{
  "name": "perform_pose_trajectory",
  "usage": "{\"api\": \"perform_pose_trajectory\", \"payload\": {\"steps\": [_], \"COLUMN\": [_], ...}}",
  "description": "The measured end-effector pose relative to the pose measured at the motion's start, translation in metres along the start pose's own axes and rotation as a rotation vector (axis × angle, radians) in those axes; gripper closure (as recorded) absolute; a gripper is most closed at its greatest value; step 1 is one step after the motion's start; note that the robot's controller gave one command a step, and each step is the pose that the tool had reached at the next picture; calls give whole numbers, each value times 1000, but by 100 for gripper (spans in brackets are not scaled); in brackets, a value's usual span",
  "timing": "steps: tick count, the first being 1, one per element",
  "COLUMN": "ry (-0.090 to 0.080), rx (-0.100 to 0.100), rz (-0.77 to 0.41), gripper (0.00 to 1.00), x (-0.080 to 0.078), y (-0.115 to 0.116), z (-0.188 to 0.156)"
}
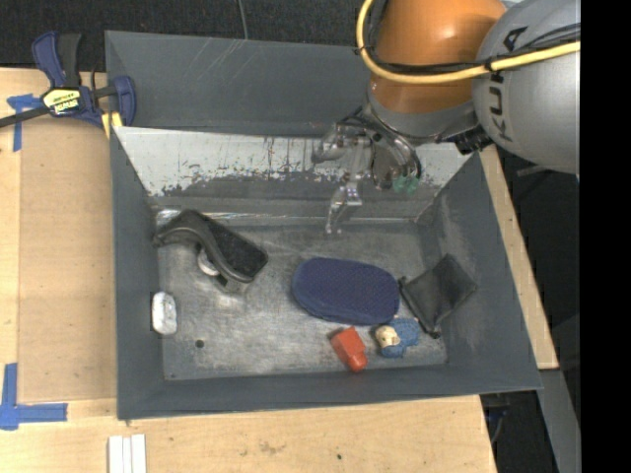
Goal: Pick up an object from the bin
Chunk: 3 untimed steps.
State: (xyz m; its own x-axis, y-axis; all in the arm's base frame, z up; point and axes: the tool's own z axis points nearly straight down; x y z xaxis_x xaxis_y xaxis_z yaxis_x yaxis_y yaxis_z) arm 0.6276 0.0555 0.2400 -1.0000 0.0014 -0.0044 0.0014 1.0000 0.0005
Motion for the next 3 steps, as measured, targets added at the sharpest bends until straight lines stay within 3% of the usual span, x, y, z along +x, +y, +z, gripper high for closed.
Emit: {"api": "perform_pose_trajectory", "payload": {"steps": [1,2,3], "ry": [12,6,-2], "rx": [2,-1,-1], "rz": [-111,134,133], "gripper": [0,0,100], "x": [67,62,60], "y": [-44,-49,-49], "z": [112,163,161]}}
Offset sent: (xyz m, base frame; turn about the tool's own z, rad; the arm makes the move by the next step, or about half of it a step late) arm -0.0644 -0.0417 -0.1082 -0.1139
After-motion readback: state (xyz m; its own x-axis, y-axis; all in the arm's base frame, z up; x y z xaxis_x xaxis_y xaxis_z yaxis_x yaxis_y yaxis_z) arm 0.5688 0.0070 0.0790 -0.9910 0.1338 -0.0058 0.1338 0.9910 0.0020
